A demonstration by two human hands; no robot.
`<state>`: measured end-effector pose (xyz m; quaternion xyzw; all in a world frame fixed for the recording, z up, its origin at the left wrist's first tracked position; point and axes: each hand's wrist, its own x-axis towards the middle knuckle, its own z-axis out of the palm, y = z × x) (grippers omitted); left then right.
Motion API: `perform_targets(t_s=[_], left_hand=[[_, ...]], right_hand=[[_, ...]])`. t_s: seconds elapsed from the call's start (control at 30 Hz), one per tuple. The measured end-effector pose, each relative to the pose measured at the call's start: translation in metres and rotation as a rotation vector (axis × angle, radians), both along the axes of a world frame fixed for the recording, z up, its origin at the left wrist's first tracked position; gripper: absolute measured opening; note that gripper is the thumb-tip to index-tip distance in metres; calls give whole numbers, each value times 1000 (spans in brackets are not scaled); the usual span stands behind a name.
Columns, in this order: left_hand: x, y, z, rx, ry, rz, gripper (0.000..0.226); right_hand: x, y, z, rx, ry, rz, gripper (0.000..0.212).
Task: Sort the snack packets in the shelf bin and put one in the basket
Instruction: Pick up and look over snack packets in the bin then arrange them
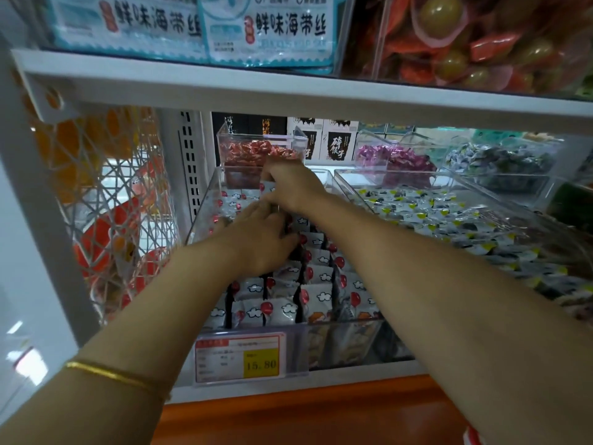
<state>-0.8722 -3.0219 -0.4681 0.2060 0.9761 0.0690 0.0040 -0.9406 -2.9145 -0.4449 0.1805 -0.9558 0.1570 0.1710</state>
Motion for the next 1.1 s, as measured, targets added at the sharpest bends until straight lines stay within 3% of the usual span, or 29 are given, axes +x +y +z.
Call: perform_targets(t_s=[0.13,0.27,0.47,0.6,0.87,0.93,1.1], left_hand=[[13,2,-9,0,-46,-29,57],[11,-3,-5,-101,-73,-20,55],[13,-6,-6,-122,-95,-36,56],[13,-6,-8,-145,-98,-22,61],[15,-7,-11,-169,-125,-28,60],[16,-7,-11,-135,-110,-24,59],[16,-6,-10,-149,-95,-32,55]], right_hand=[[-1,-1,-4,65,-90,-11,14],[-3,-1,-3,60,-120,-41,27],[-13,2,-8,-19,27,-97,23],[-26,-2,-14,131,151,-232,21],[-30,-7,-18,262,127,-245,25],[-30,-7,-17,195,149,-269,19],[-22,-2,-7,-263,67,-243,9]])
